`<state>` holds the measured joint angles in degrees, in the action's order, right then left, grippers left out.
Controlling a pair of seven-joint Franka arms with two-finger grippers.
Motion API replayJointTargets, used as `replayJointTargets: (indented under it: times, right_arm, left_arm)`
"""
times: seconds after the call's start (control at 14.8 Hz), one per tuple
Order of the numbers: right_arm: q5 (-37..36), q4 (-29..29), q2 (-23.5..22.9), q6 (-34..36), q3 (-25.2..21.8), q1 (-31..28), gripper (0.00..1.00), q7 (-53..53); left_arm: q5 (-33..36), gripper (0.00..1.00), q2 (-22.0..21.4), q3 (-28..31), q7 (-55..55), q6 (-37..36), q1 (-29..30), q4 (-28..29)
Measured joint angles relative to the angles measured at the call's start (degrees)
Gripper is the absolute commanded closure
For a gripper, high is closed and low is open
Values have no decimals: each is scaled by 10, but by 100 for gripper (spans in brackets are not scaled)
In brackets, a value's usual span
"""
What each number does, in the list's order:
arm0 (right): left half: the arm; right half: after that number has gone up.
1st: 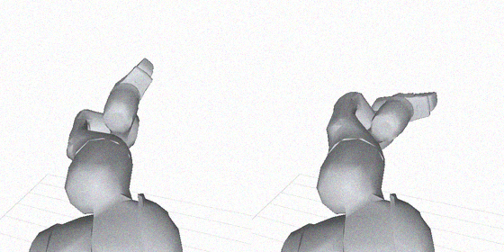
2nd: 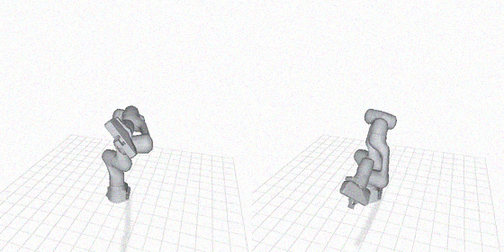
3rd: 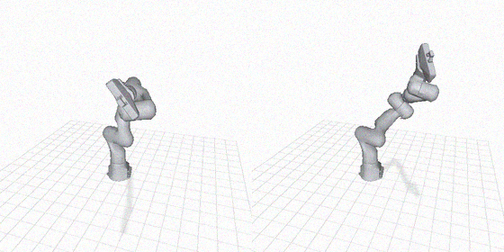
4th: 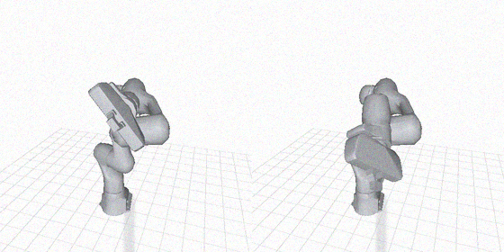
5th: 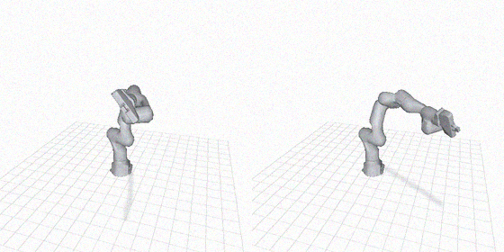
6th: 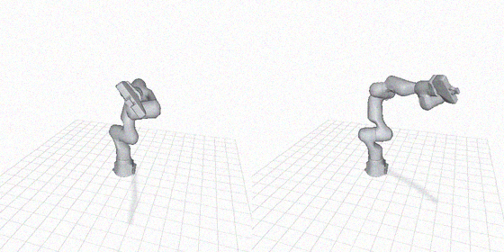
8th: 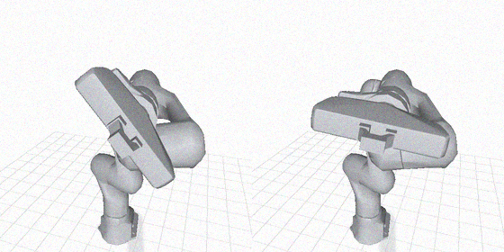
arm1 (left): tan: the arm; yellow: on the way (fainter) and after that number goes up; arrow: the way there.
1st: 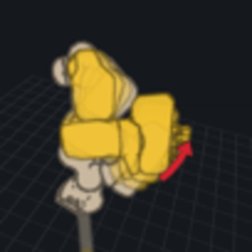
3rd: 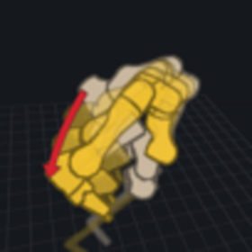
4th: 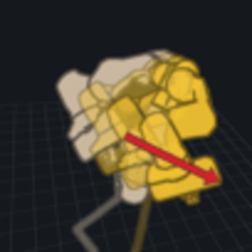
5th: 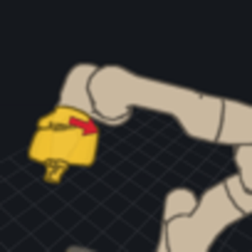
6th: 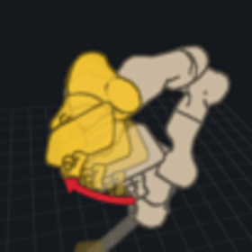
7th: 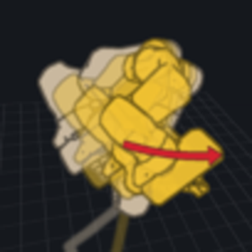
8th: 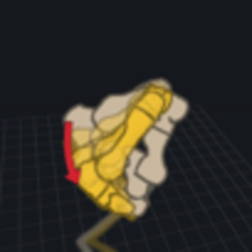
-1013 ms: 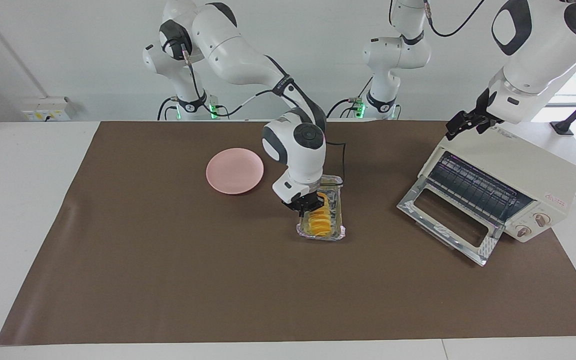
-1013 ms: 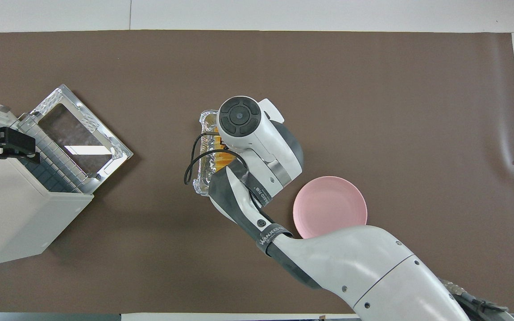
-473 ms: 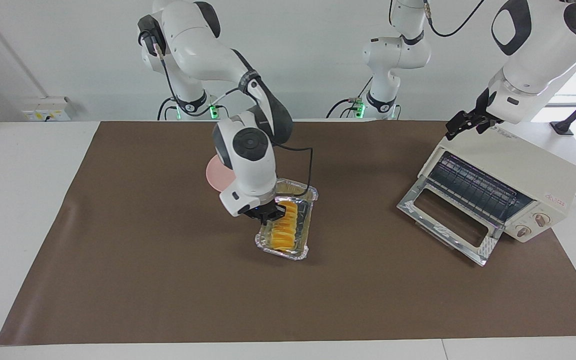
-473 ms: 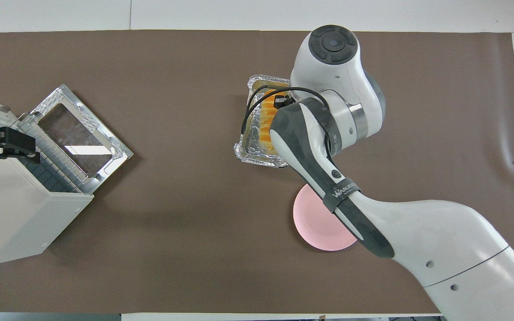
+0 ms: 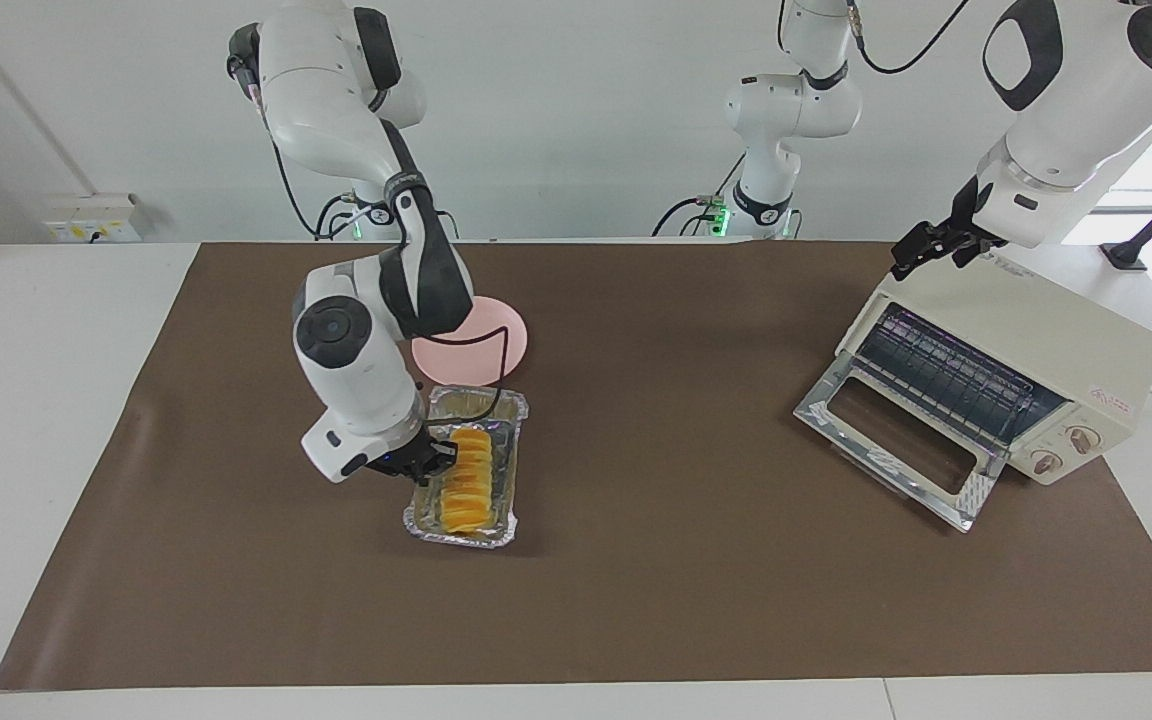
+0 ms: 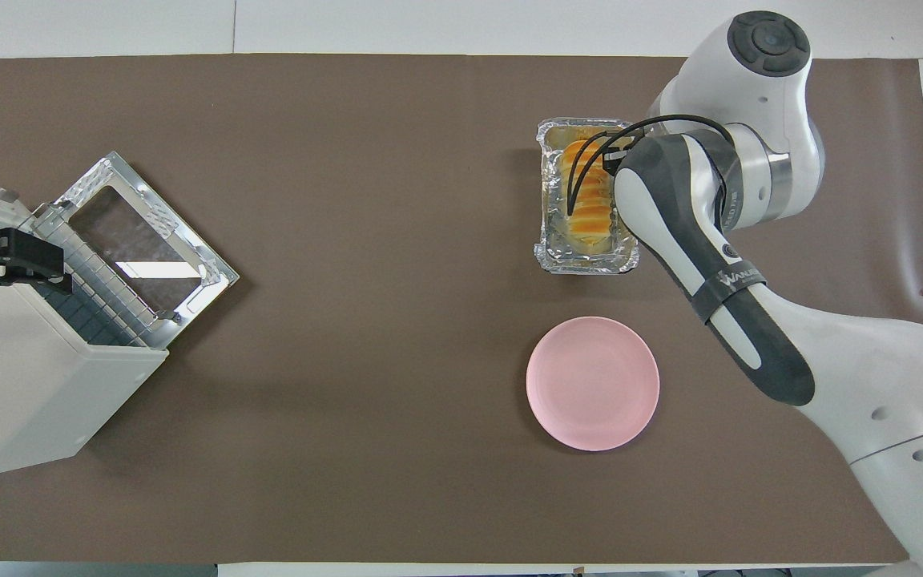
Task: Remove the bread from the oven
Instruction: 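Drag the foil tray away from the oven with the right gripper, then grasp the orange bread slices in the tray with the right gripper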
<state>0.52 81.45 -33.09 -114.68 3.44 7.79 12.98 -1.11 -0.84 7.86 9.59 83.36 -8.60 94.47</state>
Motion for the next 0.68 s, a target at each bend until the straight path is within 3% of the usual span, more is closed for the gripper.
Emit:
replayJointTargets:
  times: [0.34, 0.41, 0.47, 0.54, 0.68]
  right_arm:
    - [-2, 78, 0, -100, -1, -21, 100, -45]
    - [-1, 87, 6, -106, -1, -23, 84, -50]
    - [-1, 93, 9, -108, -1, -24, 8, -53]
    - [-1, 97, 11, -109, -1, -24, 0, -53]
    - [-1, 101, 11, -102, -1, -24, 0, -54]
  left_arm:
    - [0, 0, 0, 0, 0, 0, 0, 0]
    - [0, 0, 0, 0, 0, 0, 0, 0]
    - [0, 0, 0, 0, 0, 0, 0, 0]
    - [0, 0, 0, 0, 0, 0, 0, 0]
    - [0, 0, 0, 0, 0, 0, 0, 0]
